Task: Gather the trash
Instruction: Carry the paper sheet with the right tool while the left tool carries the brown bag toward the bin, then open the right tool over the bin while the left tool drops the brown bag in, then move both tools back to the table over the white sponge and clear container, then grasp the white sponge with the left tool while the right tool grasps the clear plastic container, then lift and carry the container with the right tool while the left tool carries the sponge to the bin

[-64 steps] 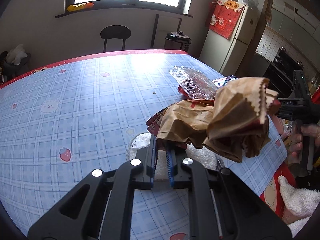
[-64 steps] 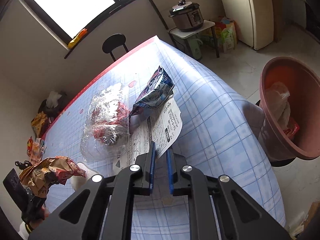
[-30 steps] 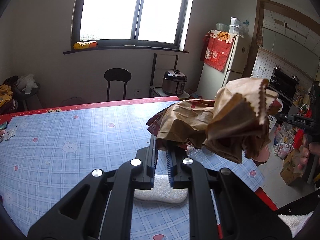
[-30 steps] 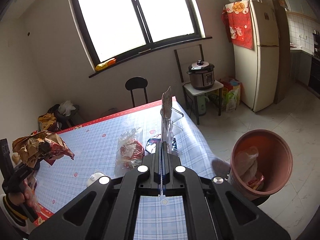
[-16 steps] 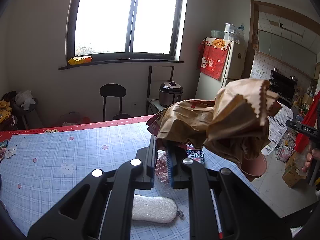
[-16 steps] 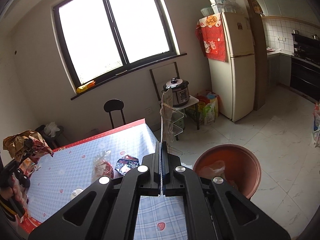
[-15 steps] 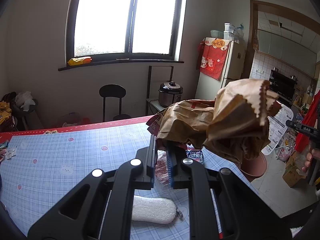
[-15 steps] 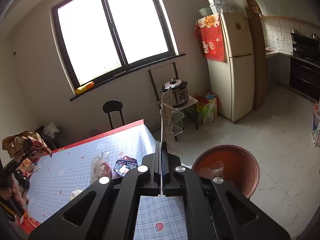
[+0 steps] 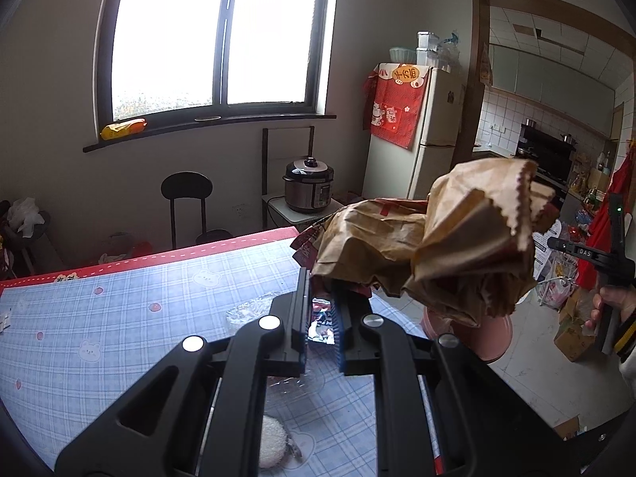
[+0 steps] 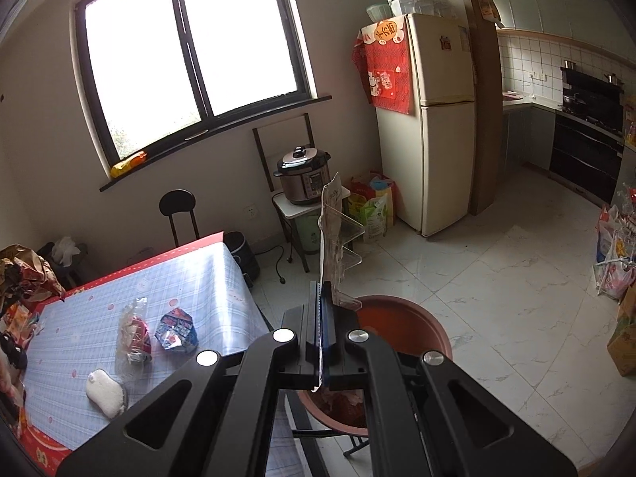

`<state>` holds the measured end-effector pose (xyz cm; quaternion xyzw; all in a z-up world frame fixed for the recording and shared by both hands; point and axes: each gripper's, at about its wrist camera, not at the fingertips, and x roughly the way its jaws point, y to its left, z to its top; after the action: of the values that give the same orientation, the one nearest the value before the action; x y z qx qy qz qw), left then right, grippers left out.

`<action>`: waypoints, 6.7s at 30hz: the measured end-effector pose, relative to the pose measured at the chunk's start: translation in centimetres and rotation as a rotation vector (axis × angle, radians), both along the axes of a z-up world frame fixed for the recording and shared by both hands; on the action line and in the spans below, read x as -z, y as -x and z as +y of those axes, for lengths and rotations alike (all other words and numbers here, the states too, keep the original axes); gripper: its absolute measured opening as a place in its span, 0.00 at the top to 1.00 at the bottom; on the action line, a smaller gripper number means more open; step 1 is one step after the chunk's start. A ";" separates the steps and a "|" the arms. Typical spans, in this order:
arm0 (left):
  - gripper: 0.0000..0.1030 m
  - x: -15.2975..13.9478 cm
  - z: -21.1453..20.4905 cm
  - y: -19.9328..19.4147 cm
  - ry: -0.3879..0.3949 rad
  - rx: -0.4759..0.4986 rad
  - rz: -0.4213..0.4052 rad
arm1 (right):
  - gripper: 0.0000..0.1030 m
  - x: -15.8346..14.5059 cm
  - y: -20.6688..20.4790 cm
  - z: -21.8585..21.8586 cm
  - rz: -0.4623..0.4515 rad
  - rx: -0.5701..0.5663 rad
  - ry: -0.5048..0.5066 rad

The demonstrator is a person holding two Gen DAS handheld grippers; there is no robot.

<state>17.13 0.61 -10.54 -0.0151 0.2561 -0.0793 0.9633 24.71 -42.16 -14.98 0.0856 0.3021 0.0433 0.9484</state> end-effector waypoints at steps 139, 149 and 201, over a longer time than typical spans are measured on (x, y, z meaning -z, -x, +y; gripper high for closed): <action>0.20 23.7 16.3 -1.1 0.338 -0.421 0.535 | 0.05 8.2 -0.7 26.3 0.324 -0.279 0.101; 0.14 24.5 14.8 -2.8 0.250 -0.360 0.527 | 0.05 12.3 -5.3 34.4 0.349 -0.454 -0.004; 0.31 26.3 20.1 1.1 0.570 -0.448 0.594 | 0.80 13.8 -2.3 40.0 0.415 -0.712 -0.167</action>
<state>16.06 20.73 -36.82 -0.3561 0.4793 0.0711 0.7990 27.06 -2.14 -28.80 0.0596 0.4930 0.3744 0.7831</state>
